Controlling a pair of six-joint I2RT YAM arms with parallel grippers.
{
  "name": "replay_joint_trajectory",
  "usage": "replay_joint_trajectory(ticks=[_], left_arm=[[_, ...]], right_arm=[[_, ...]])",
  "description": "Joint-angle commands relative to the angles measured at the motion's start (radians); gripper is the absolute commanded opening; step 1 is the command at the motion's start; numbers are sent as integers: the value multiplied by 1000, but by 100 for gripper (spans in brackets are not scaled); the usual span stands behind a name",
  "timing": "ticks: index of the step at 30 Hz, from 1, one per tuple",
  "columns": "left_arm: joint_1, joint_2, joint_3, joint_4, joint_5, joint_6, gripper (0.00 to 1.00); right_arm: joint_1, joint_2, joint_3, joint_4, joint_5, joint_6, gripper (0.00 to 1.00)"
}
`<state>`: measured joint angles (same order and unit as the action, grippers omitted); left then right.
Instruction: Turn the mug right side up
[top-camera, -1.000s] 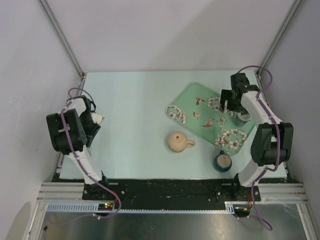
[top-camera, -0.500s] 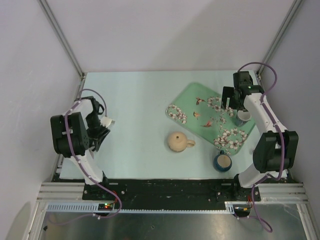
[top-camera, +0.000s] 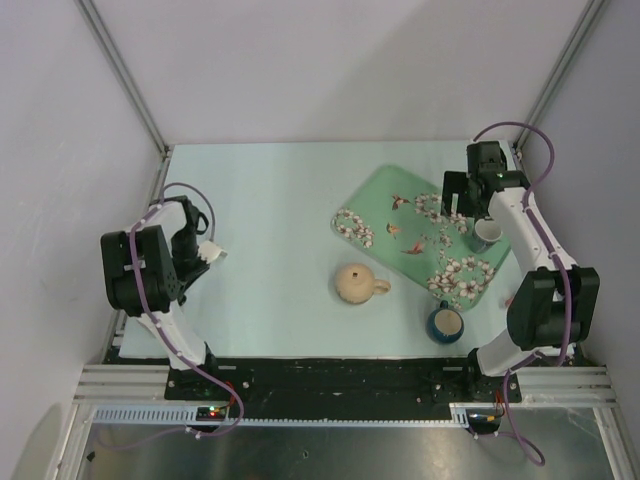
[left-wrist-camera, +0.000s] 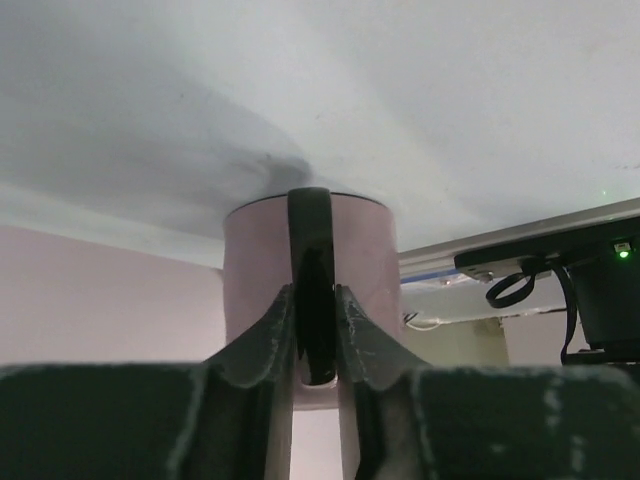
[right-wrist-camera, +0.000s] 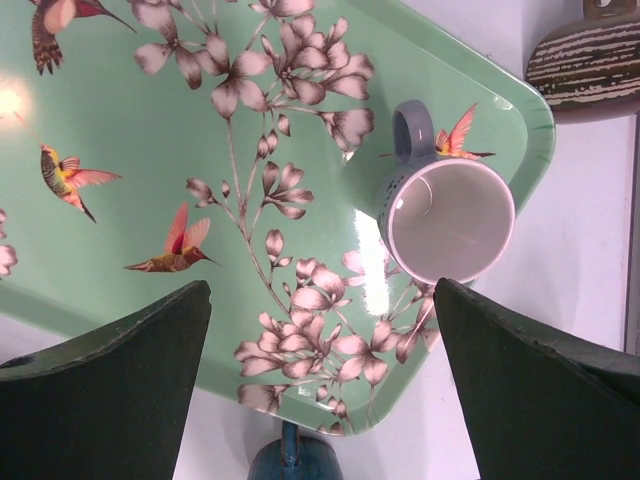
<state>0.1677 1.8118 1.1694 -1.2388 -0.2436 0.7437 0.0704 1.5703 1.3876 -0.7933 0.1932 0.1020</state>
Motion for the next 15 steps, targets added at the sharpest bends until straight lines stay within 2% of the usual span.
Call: replay_joint_trajectory(ticks=[1,3,8,11,15], left_arm=[[5,-41,7,-5,-25,34,9],[5,-41,28,-8,-22,26,2],[2,-64,176,-14,65,-33,0],[-2,-80,315,-13,223,-110,0],[-26,-84,446,-13,463,-199,0]], right_arm=[[10,-57,-1,30,-12,-16,99],[14,-70,-1,33,-8,-18,99],[32,-114,0,38,-20,-9,99],[74,-152,2,74,-86,22,99],[204,-189,1,183,-238,65,99]])
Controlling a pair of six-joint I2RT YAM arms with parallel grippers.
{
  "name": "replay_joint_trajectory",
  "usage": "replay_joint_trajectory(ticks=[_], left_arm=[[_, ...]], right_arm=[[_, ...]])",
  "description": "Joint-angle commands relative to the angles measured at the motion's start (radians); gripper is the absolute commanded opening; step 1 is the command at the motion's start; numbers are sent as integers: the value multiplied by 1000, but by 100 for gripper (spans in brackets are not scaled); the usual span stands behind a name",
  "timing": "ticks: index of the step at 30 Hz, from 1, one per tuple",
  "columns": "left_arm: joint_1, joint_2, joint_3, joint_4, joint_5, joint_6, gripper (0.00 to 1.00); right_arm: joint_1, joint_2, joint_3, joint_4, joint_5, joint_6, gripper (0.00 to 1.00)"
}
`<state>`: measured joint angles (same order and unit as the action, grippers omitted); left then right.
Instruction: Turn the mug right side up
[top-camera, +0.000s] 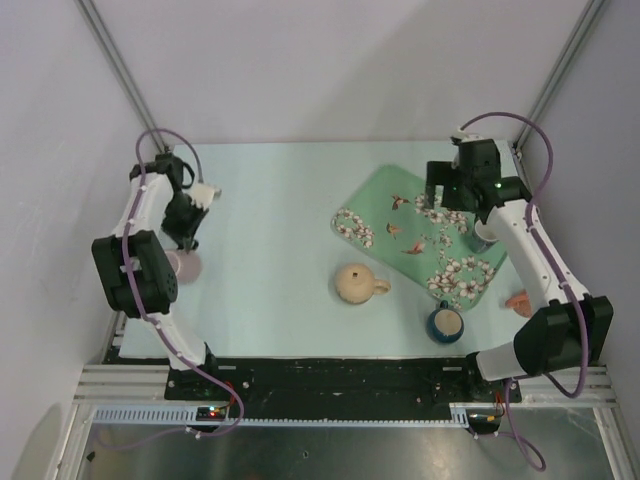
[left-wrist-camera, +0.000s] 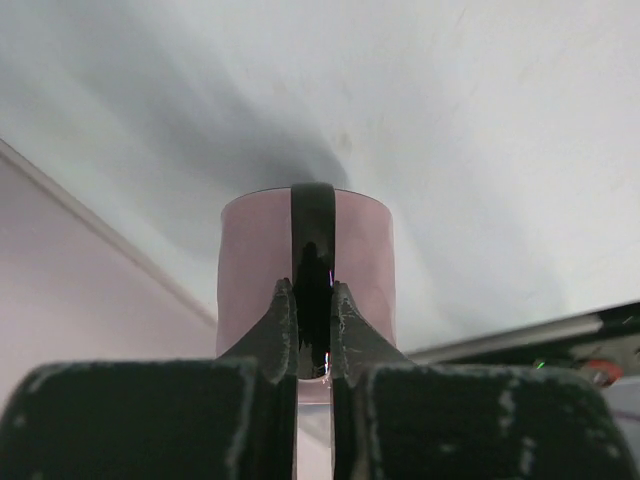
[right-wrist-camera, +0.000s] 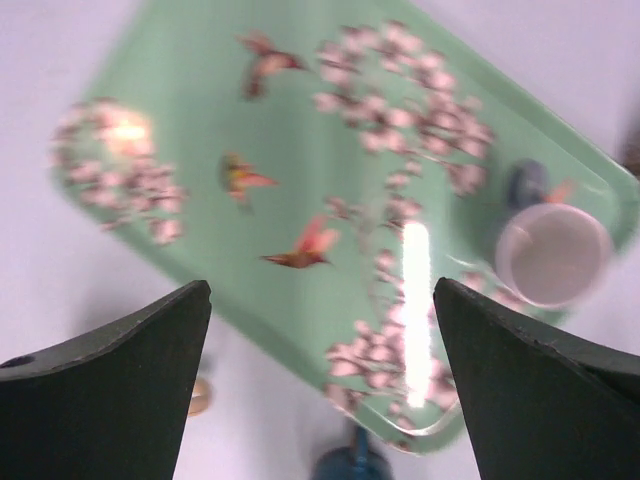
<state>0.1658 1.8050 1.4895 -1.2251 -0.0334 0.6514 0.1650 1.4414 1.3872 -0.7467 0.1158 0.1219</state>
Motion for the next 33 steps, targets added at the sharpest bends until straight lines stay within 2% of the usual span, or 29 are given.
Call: replay_joint_trajectory(ticks=[1,5,7,12,15,22,25,27,29,31,32,33], left_arm=[[-33,-76,150,-26,317,-128,0],[-67,-78,253,-15,562,-212,0],[-101,-80,318,-14,634,-253,0],[-194,-105,450,-13,788,-308,0],[-231,-112,506,-13,863,-341,0],[-283,-134,551,-14,945,-361,0],[-290,-141,569,-13,976,-365,0],[-292,-137,598,-14,998,-370,0],[-292,-137,624,-7,1000,-369,0],[-291,-137,640,5,986,-380,0],[-290,-137,646,11,980,-388,0],[-289,-137,652,15,974,-393,0]], right_arm=[[157,-61,1,171,-215,58,100],[317,-29,-2,393,-438,134,99],[382,11,-1,534,-555,202,99],[449,161,15,919,-789,452,99],[460,238,66,976,-838,552,99],[477,328,120,1027,-874,618,99],[485,352,125,1090,-909,668,96],[498,380,130,1153,-954,724,88],[511,417,142,1252,-1029,793,59],[522,441,171,1323,-1132,836,27],[522,441,176,1330,-1162,835,13],[519,431,173,1314,-1171,825,7]])
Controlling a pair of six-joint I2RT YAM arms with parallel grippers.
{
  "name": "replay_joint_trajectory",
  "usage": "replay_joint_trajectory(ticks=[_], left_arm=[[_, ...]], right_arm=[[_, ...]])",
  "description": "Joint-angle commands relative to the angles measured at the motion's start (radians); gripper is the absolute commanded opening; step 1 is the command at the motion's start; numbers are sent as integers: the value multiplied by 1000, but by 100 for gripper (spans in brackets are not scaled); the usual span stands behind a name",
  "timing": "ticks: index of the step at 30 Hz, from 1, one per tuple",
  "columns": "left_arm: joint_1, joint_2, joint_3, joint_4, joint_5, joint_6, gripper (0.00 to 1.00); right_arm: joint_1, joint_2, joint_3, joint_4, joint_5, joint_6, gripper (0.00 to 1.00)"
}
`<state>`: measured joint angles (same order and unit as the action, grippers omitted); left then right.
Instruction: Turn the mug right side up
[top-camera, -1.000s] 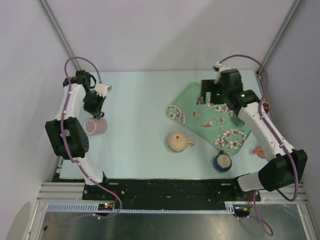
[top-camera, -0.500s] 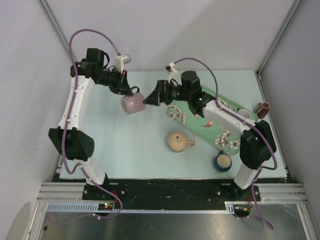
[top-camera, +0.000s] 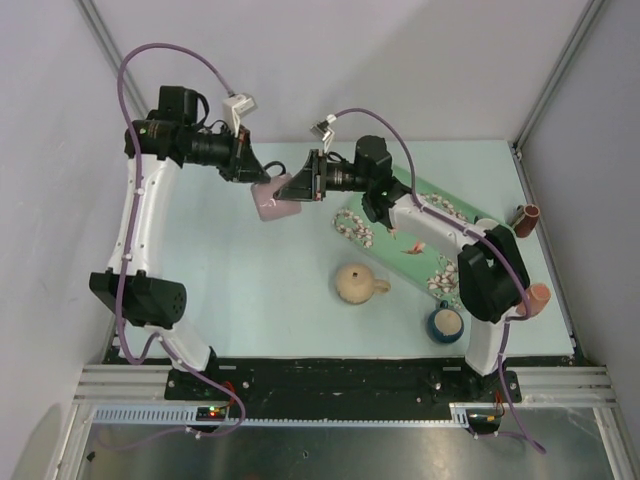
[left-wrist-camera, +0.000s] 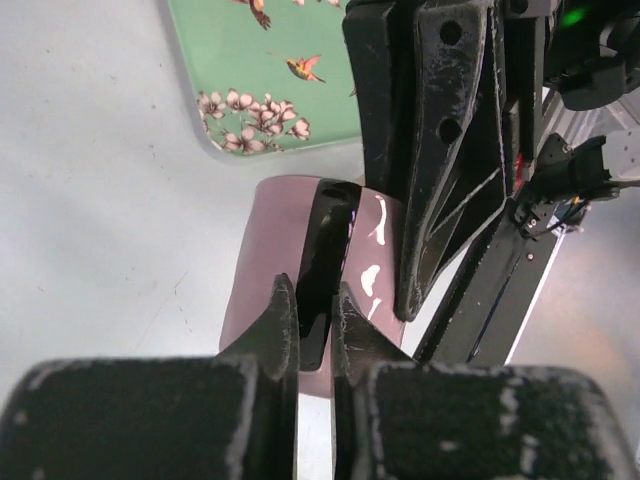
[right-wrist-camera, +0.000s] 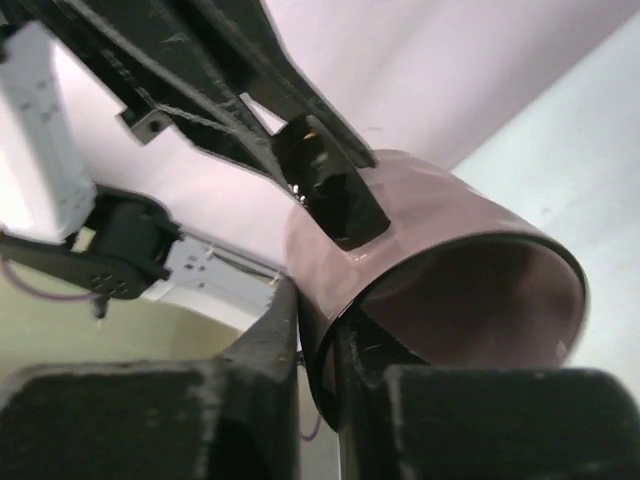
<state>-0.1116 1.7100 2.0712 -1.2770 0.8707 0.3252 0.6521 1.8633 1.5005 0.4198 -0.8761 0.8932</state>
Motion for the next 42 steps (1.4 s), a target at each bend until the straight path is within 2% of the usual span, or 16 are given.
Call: replay_joint_trajectory(ticks=[1,2,4,5,7,9,12,15,17,23,27,36,40,42], left_arm=[[-11,-41,76,71,53,-74,2],[-10,-39,83,75,36,-80,13],[-9,-35,96,85,-59,-95,70],[-9,-34,101,90,-146,-107,85],[-4,-32,108,112,-332,-128,96],[5,-36,98,133,-465,-139,99],[8,-42,69,145,-603,-137,99],[7,-57,2,147,-648,-122,100],[6,-70,-55,149,-656,-112,100],[-8,-112,-195,151,-623,-49,100],[-26,-128,-231,152,-627,-14,100],[-58,-105,-217,152,-632,3,100],[-97,-93,-235,152,-623,34,100],[-136,-88,-254,151,-605,65,100]], right_arm=[[21,-4,50,118,-169,21,3],[-1,-25,40,63,-151,-31,2],[-43,-72,30,-123,-67,-157,0],[-63,-93,36,-227,19,-224,0],[-99,-134,68,-537,241,-394,0],[-130,-151,101,-743,465,-528,0],[-188,-142,135,-926,758,-658,0],[-277,-99,160,-1051,962,-716,0],[-337,-61,171,-1098,1039,-745,0],[-483,52,193,-1134,1078,-778,0],[-531,124,239,-1176,1096,-780,0],[-529,172,225,-1103,950,-769,0],[-526,197,227,-1087,964,-760,0],[-533,205,236,-1105,959,-752,28]])
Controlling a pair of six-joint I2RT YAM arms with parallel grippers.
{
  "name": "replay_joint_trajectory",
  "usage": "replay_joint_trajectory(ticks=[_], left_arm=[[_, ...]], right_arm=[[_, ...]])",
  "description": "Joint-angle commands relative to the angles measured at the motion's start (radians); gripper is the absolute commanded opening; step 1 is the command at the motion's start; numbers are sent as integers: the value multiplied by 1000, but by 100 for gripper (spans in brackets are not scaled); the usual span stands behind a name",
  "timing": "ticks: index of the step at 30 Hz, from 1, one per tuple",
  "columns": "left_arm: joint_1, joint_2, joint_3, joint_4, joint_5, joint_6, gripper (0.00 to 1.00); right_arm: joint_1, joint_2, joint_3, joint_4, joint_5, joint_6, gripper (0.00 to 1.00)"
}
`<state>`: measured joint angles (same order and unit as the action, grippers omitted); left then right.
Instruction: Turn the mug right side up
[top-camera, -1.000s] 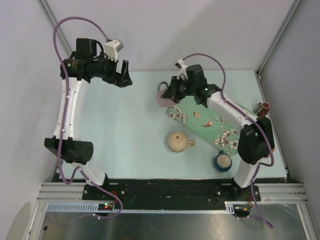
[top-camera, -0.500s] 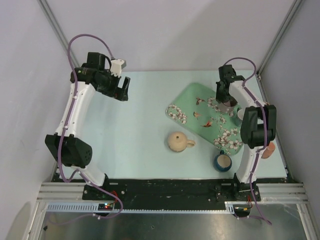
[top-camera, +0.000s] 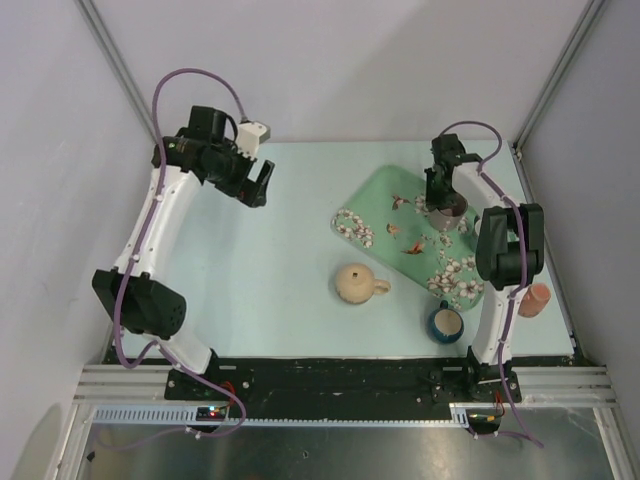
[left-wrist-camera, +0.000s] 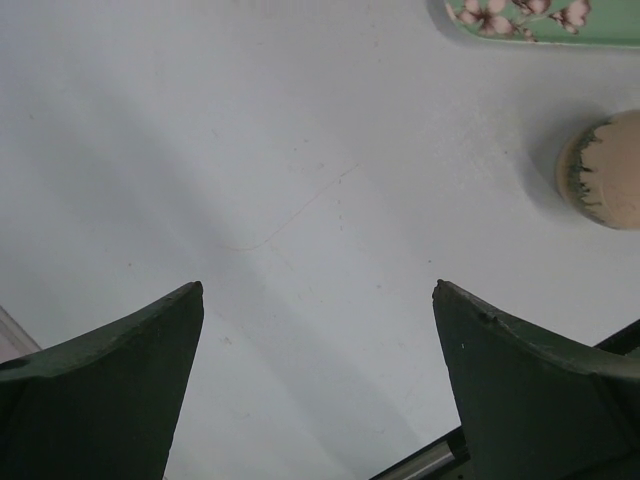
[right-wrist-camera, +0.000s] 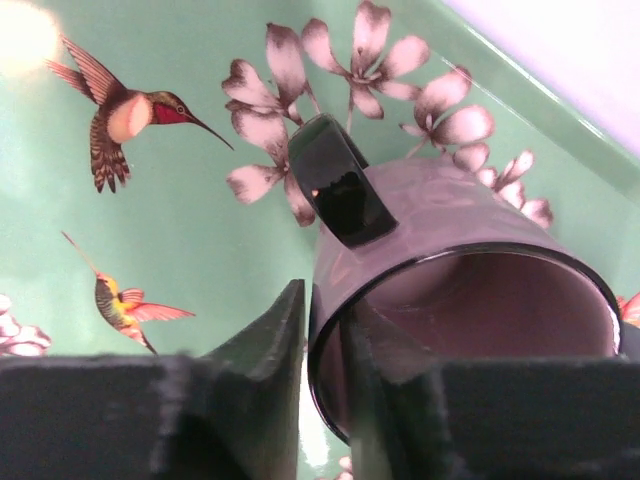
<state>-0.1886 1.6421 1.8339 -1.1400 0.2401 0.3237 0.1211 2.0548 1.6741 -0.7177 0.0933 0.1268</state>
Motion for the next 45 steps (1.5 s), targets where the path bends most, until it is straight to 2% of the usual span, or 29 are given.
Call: replay_joint_trajectory(ticks=[1,2,4,5,7,10,13,16,20,25,28,35,41,45], left_arm=[[-88,-18,-26,15,34,89,100],[-115,-15,-33,15,42,110,100],[-193,-3,-34,15,47,161,100],[-241,6,-30,15,49,189,100],[-329,39,-13,26,75,233,99],[-447,102,0,74,161,280,98],[-563,186,19,180,179,277,98],[-645,269,69,286,223,241,98],[-723,417,187,316,234,230,99],[-752,568,264,301,199,200,95],[-793,577,229,280,141,229,92],[-823,546,120,258,79,213,87],[-829,523,2,256,37,225,72],[-830,532,-2,255,-5,222,62]], right_arm=[[-4,11,60,25,-18,17,45],[-4,-3,56,21,-20,18,61],[-3,-41,36,25,-21,11,87],[-4,-61,26,29,-18,5,93],[-8,-113,21,23,-22,-1,98],[-19,-197,11,10,-60,9,99],[-21,-302,-25,1,-78,28,99],[-23,-402,-91,-12,-117,56,99],[-45,-542,-210,-22,-170,97,99],[-153,-668,-345,-63,-140,129,99],[-217,-721,-383,-93,-145,136,99],[-233,-782,-407,-136,-211,132,99],[-233,-811,-434,-163,-207,124,99],[-232,-824,-438,-173,-223,118,99]])
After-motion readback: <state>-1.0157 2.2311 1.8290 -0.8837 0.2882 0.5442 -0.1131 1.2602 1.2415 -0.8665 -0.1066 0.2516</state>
